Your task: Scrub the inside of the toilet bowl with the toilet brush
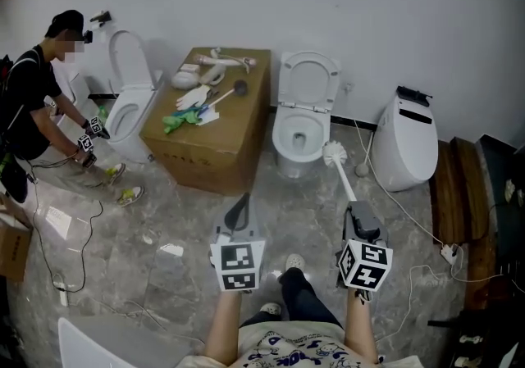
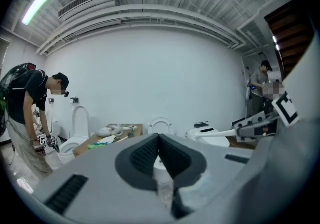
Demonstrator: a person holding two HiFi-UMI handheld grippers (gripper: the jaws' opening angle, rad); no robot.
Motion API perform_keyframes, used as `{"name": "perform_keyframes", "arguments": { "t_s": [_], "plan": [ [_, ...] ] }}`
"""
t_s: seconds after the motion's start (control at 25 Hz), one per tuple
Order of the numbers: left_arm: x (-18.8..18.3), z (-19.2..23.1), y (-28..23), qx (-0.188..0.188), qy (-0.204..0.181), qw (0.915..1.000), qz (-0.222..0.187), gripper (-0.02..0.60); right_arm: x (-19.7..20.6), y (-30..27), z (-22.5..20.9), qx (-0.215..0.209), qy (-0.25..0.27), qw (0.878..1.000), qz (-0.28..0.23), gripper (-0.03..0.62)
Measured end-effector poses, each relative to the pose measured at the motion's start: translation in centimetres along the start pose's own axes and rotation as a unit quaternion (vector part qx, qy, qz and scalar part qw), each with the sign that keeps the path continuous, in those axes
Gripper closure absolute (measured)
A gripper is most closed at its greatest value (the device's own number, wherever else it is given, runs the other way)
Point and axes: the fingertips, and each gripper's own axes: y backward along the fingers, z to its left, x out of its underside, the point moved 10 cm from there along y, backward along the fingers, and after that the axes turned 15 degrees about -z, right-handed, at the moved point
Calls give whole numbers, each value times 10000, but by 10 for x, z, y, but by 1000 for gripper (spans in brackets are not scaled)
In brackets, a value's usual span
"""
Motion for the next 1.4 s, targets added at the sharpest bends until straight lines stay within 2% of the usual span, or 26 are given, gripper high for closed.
{"name": "perform_keyframes", "arguments": {
  "t_s": [0.6, 1.0, 1.4],
  "plan": [
    [-14, -31, -136, -288, -51, 9996, -28, 580, -34, -137, -61, -514, -7, 9987, -55, 428],
    [-4, -53, -186, -238, 51, 9995, 182, 580, -31, -175, -94, -542, -43, 9985, 111, 428],
    [6, -38, -231, -253, 38, 9993, 282, 580, -29, -227, -96, -524, -87, 9983, 220, 428]
  ]
}}
